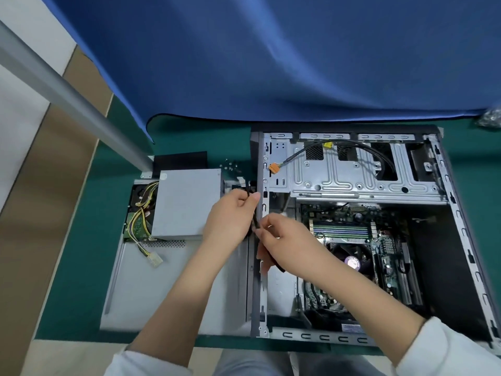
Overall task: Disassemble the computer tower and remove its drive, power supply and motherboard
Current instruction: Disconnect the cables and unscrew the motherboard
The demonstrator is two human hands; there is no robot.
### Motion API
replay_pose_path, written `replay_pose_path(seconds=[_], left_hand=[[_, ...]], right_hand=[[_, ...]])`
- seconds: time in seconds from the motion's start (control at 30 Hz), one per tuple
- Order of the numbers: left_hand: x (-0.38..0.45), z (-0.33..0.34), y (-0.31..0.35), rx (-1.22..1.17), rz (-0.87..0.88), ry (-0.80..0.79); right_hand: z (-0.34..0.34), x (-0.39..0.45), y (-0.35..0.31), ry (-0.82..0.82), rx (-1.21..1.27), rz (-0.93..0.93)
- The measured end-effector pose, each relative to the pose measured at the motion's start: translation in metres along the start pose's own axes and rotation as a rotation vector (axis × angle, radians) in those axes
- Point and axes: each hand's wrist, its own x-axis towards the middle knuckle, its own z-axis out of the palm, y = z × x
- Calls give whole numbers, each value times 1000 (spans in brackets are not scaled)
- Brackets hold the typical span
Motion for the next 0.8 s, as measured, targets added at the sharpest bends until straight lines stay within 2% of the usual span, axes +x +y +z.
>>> replay_pose_path(seconds=[0.1, 0.2, 0.27, 0.4, 0.47, 0.63, 0.73, 0.8], left_hand=[[9, 3, -7, 62, -7, 48], [18, 4, -13, -94, -52, 26], [21, 4, -12, -245, -120, 3], [15, 15, -10, -381, -235, -26], [3, 26, -11, -405, -232, -6], [-35, 47, -9, -369, -127, 69], [-54, 61, -7, -242, -111, 123], [-61, 70, -5, -89, -93, 198]], right_hand=[[0, 3, 1, -36, -126, -32], [-2, 1, 3, -88, -321, -91], [-1, 0, 2, -9, -364, -138], [-1, 11, -1, 286, -303, -211], [-1, 21, -3, 316, -286, -231], [-9, 15, 12, 276, -310, -332], [-26, -2, 41, 287, -281, -358], [-41, -13, 69, 264, -363, -326]])
